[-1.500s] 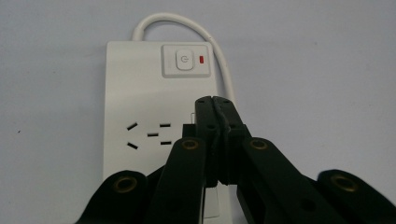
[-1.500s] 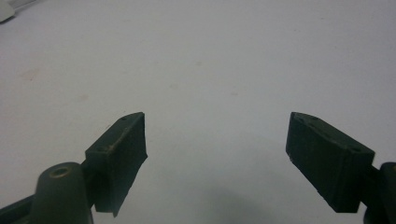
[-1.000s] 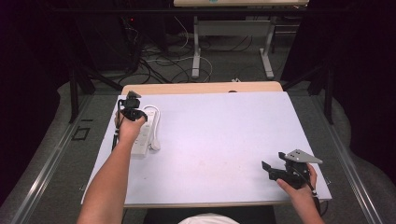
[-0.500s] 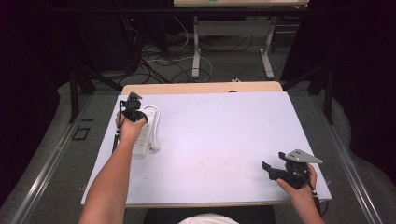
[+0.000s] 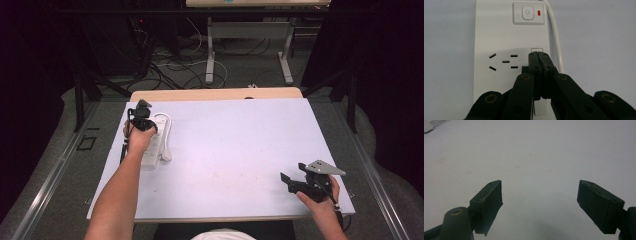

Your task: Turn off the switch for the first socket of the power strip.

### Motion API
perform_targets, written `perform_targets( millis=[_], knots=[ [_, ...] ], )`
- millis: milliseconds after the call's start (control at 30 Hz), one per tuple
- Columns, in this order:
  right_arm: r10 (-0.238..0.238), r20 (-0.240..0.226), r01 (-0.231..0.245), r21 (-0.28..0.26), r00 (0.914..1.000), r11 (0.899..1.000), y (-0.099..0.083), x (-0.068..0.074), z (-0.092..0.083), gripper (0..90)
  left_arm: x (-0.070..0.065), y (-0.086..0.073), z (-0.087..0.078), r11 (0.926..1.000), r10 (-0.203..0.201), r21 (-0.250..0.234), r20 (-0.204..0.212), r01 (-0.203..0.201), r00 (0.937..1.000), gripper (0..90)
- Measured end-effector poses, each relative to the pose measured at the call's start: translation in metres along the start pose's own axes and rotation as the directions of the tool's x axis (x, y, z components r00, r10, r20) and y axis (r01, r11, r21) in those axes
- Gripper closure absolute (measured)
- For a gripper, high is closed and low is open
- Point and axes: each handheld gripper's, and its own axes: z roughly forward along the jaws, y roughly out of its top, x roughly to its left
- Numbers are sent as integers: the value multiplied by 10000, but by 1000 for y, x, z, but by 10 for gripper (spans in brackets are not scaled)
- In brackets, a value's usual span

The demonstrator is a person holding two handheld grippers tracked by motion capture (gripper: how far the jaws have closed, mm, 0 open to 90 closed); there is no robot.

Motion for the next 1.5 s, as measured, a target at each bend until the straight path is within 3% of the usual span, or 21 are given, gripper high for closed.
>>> perform_targets(
  millis=[767, 1300, 1500],
  knots=[
    [-23, -13, 23, 5, 10000, 10000, 0, 0, -1, 199, 6, -3, 7, 9997, -160, 173, 25, 159, 9999, 896],
    [35, -17, -35, 11, 10000, 10000, 0, 1, 0, 199, 6, -4, 8, 9991, -402, -89, 251, 404, 9989, 884],
    [-13, -22, 14, 101, 10000, 9999, 1, 0, -1, 199, 6, -4, 7, 9995, -290, -96, 202, 292, 9994, 884]
  ],
)
